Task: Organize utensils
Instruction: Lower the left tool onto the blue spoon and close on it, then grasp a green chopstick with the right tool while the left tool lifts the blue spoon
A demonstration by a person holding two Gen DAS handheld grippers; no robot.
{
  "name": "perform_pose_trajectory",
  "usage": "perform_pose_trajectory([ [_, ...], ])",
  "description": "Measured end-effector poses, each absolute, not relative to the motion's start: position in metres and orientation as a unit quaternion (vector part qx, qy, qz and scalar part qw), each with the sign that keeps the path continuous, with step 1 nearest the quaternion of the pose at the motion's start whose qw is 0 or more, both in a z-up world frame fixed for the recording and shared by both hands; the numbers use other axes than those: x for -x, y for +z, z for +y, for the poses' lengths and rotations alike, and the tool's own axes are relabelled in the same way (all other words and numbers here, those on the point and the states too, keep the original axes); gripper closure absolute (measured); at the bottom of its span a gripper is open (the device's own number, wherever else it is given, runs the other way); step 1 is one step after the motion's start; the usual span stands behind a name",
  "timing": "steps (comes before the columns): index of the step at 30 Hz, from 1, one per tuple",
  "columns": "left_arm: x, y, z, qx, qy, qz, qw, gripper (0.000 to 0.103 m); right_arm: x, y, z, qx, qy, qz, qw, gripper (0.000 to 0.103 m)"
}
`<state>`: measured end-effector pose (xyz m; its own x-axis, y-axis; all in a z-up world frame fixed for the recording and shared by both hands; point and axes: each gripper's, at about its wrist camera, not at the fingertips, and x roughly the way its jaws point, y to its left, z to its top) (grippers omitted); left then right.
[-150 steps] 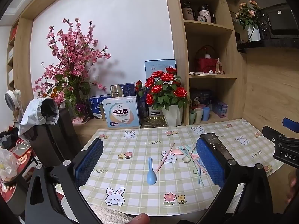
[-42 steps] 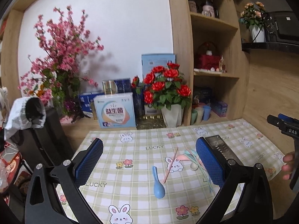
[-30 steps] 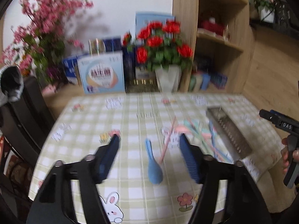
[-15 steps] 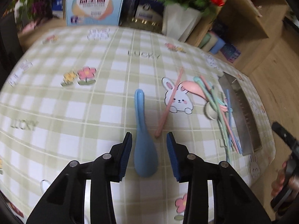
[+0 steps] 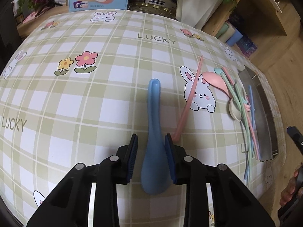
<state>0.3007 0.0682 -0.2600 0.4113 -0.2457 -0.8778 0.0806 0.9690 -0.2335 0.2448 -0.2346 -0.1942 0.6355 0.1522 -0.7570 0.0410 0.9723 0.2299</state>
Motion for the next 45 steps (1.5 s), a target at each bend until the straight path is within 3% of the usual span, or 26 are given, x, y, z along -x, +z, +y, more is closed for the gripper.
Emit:
perform_pose_trajectory([
  [7,-0.295,-0.261,0.054,0.044,-0.107,0.536,0.836,0.083,-0.244,-0.193,-0.237,-0.120,0.032,0.422,0.898,0.014],
  [13,-0.280,-0.245,0.046,0.010,-0.106,0.520,0.847,0.100,-0.242,-0.191,-0.240,-0.127,0.032,0.417,0.899,0.014],
  [24,-0.272,-0.251,0.032,-0.017,-0.118,0.537,0.835,0.099,-0.237,-0.189,-0.242,-0.132,0.034,0.413,0.900,0.014],
  [31,-0.282,-0.249,0.031,-0.051,-0.117,0.537,0.834,0.088,-0.236,-0.189,-0.242,-0.131,0.035,0.414,0.900,0.014],
  [39,-0.292,-0.261,0.024,-0.108,-0.134,0.551,0.817,0.088,-0.237,-0.190,-0.241,-0.128,0.031,0.418,0.899,0.014],
  [45,-0.293,-0.261,0.031,-0.076,-0.132,0.550,0.821,0.096,-0.239,-0.193,-0.239,-0.129,0.037,0.424,0.896,0.014],
])
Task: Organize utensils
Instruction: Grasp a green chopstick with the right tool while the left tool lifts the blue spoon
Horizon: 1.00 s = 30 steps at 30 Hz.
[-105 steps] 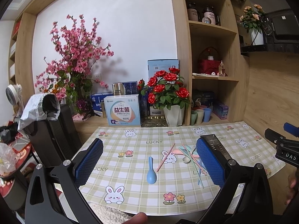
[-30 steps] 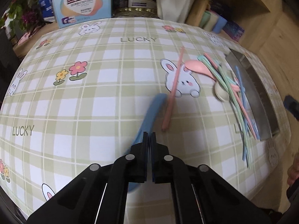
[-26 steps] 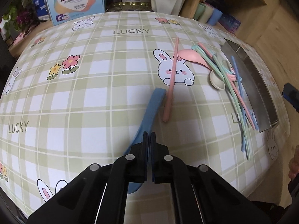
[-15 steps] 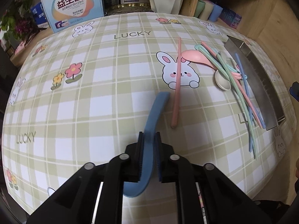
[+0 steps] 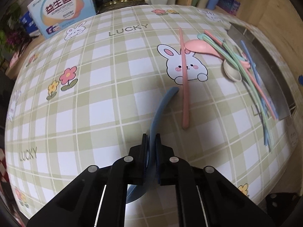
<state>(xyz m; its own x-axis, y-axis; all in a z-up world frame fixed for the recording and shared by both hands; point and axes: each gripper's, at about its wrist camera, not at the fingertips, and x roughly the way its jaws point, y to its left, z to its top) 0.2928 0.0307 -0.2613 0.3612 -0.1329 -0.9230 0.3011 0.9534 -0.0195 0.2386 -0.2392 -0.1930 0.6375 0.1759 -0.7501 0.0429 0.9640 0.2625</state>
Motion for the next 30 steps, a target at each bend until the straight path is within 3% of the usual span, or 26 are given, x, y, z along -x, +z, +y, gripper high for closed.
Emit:
perform_pose_trajectory([
  [7,-0.279,-0.262,0.047,-0.002,-0.113,0.552,0.826,0.096,-0.239,-0.194,-0.230,-0.116,0.053,0.428,0.895,0.017],
  [8,-0.277,-0.261,0.049,0.008,-0.110,0.552,0.827,0.096,-0.239,-0.195,-0.229,-0.114,0.057,0.429,0.894,0.030],
  [12,-0.265,-0.261,0.053,0.025,-0.117,0.546,0.829,0.096,-0.242,-0.201,-0.219,-0.100,0.073,0.446,0.887,0.045],
  [14,-0.261,-0.261,0.053,0.027,-0.120,0.544,0.830,0.095,-0.243,-0.205,-0.214,-0.092,0.081,0.453,0.883,0.061],
  [17,-0.258,-0.263,0.055,0.037,-0.123,0.539,0.833,0.095,-0.250,-0.214,-0.208,-0.096,0.099,0.467,0.873,0.076],
  [20,-0.257,-0.264,0.058,0.052,-0.127,0.534,0.834,0.095,-0.257,-0.222,-0.197,-0.078,0.112,0.477,0.868,0.082],
  [30,-0.251,-0.267,0.063,0.074,-0.134,0.517,0.842,0.094,-0.276,-0.260,-0.183,-0.081,0.105,0.524,0.841,0.084],
])
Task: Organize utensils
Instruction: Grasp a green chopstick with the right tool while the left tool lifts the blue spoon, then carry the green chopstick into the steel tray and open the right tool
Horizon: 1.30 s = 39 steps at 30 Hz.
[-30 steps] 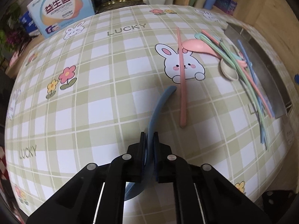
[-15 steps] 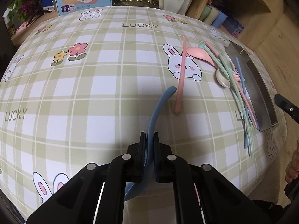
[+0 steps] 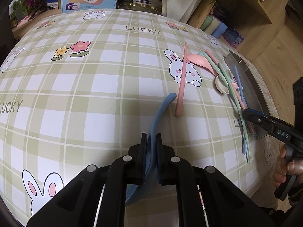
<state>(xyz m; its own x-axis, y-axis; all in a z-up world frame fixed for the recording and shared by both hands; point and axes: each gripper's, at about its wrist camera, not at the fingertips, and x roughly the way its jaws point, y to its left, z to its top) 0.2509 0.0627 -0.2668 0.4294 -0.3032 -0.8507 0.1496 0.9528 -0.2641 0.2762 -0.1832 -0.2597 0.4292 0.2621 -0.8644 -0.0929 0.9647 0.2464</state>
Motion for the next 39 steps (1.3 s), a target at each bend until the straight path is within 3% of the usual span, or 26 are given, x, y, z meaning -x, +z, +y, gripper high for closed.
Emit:
perform_pose_trajectory([
  [8,-0.249,-0.269,0.073,0.106,-0.143,0.512,0.841,0.093,-0.287,-0.269,-0.185,-0.109,0.104,0.527,0.836,0.097],
  [28,-0.249,-0.267,0.063,0.076,-0.129,0.508,0.848,0.093,-0.252,-0.261,-0.177,-0.150,0.148,0.492,0.845,0.097],
  [39,-0.251,-0.267,0.065,0.081,-0.119,0.512,0.847,0.093,-0.264,-0.203,-0.233,-0.144,0.124,0.419,0.888,0.097],
])
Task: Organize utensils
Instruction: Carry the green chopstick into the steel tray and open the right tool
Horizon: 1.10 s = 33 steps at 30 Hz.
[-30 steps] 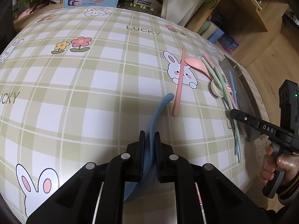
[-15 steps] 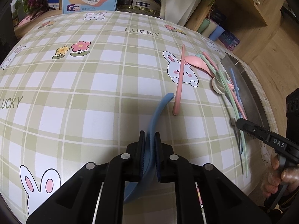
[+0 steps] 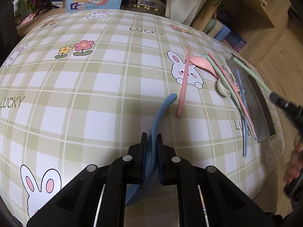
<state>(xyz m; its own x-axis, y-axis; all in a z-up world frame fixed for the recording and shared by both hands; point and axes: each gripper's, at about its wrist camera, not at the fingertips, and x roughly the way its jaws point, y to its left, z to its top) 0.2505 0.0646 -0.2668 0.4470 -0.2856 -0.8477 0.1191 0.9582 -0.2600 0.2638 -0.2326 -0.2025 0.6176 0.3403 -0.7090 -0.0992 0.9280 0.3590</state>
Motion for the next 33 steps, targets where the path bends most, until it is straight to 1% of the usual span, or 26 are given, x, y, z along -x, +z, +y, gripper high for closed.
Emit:
perform_pose_trajectory([
  [6,-0.250,-0.267,0.065,0.084,-0.118,0.511,0.847,0.093,-0.291,-0.203,-0.286,-0.130,0.056,0.426,0.894,0.097],
  [11,-0.250,-0.267,0.065,0.085,-0.119,0.511,0.847,0.093,-0.313,-0.227,-0.318,-0.126,-0.003,0.448,0.885,0.097],
  [27,-0.248,-0.267,0.064,0.086,-0.119,0.511,0.847,0.093,-0.325,-0.274,-0.306,-0.098,-0.080,0.515,0.848,0.097],
  [33,-0.248,-0.267,0.064,0.086,-0.119,0.511,0.847,0.093,-0.329,-0.275,-0.297,-0.037,-0.084,0.521,0.848,0.097],
])
